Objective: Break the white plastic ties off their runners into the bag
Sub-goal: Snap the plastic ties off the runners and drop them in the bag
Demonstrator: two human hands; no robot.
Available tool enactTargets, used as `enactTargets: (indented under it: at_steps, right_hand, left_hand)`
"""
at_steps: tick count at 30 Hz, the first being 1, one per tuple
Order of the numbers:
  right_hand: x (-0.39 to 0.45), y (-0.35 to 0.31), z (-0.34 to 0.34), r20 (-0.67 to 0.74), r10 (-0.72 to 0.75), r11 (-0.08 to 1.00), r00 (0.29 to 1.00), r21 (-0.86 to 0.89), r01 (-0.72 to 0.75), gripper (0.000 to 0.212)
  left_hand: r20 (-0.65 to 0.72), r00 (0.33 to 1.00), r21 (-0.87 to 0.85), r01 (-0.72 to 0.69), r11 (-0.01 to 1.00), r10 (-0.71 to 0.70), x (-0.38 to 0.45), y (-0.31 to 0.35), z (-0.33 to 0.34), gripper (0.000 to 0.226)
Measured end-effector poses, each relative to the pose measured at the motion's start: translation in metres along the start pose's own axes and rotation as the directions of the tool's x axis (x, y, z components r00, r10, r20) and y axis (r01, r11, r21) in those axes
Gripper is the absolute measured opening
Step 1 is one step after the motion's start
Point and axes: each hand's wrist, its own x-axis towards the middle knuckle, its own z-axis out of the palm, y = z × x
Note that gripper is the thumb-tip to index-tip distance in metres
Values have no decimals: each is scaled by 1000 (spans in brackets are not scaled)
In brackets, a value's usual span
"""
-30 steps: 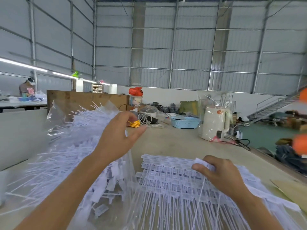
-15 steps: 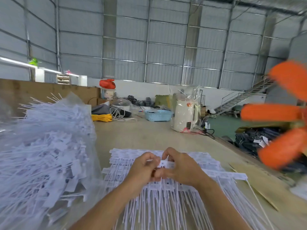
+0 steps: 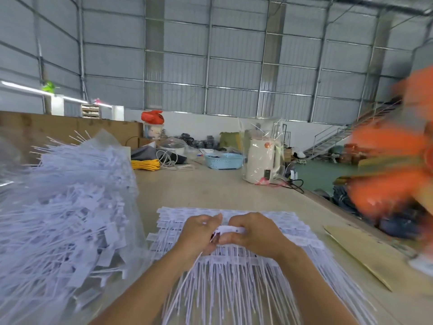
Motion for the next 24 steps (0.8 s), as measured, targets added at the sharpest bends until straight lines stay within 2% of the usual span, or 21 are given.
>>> enactTargets:
  at_steps: [3,5,7,9,11,14,16,19,21,24]
  right_hand:
    - [-10,22,-19,-51,145,989,988,-29,-147,38]
    - [-19,39,-35,-177,244,969,954,85,-232,47]
    - [-19,38,-39,-314,236,969,920,149,-198,50]
    - [-9,17,-31,-286,176,982,942,121,-146,46]
    - [0,-6,-15,-197,91,995,976,57,-82,42]
    - [3,-19,-1,-135,28,998,990,65,-20,34]
    - [1,-20,1,-157,28,992,987,122,-9,38]
    - [0,-20,3,-168,23,992,986,125,-2,38]
    - [-1,-18,3,-154,46,988,987,156,-22,38]
    - [-2,-13,0,-100,78,994,992,85,-69,28]
  left_hand:
    - [58,998,65,18,998,-22,1,5,-9,42]
    - [42,999,-5,34,999,-33,4,6,-22,41]
    - [5,1000,-116,15,993,-14,7,0,-29,37]
    - [8,1000,-169,5,986,-4,8,-7,-24,30]
    - [48,998,-226,39,973,-28,6,-8,-15,36]
    - [234,969,-323,151,934,-76,4,-1,-6,56]
    - [309,950,-317,138,938,-35,1,-1,-1,50]
    - [230,973,-211,27,977,23,0,-7,5,30]
    - [158,987,-198,-6,980,38,1,-10,5,16]
    - [113,991,-189,-50,981,72,1,-11,7,19]
